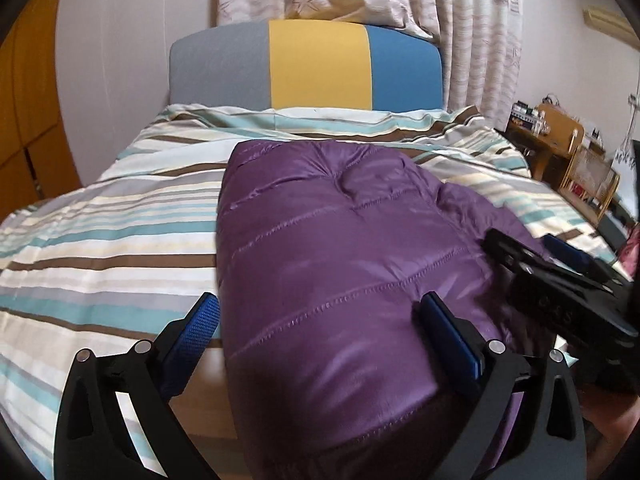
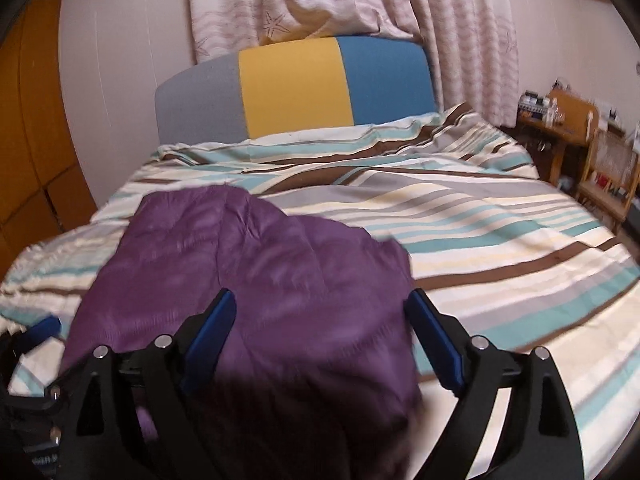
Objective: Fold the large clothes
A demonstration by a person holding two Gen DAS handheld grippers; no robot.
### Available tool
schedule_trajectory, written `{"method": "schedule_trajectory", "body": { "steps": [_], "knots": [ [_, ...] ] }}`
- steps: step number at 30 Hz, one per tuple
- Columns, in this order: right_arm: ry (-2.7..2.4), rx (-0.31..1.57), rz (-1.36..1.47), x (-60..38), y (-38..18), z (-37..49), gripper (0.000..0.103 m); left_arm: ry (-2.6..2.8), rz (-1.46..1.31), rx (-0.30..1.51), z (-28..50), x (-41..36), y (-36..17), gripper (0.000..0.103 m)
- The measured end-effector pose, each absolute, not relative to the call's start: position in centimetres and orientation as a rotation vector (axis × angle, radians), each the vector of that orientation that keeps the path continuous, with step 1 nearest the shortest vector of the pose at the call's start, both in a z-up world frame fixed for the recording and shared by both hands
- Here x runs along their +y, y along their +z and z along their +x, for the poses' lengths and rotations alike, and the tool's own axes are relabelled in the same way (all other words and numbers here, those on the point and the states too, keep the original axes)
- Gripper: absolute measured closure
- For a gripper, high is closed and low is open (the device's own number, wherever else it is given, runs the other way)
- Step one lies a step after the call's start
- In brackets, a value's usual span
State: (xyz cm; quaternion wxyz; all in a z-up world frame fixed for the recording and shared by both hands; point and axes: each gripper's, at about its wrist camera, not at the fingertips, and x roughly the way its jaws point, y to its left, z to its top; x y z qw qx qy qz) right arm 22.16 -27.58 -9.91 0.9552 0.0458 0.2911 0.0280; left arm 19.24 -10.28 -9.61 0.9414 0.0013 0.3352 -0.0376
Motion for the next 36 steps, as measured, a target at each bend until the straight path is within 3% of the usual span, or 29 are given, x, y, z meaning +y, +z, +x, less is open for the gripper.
{"method": "schedule_trajectory", "body": {
  "steps": [14, 36],
  "knots": [
    [0.020, 0.780, 0.114, -28.6, -14.2, 24.0, 0.004, -0.083, 0.106, 0.760, 21.7, -10.7, -12.9, 0.003],
    [0.039, 0.687, 0.139, -28.9, -11.6, 17.0, 0.002, -0.161, -0.263, 0.798, 16.7, -7.6, -11.0, 0.003]
  ]
}}
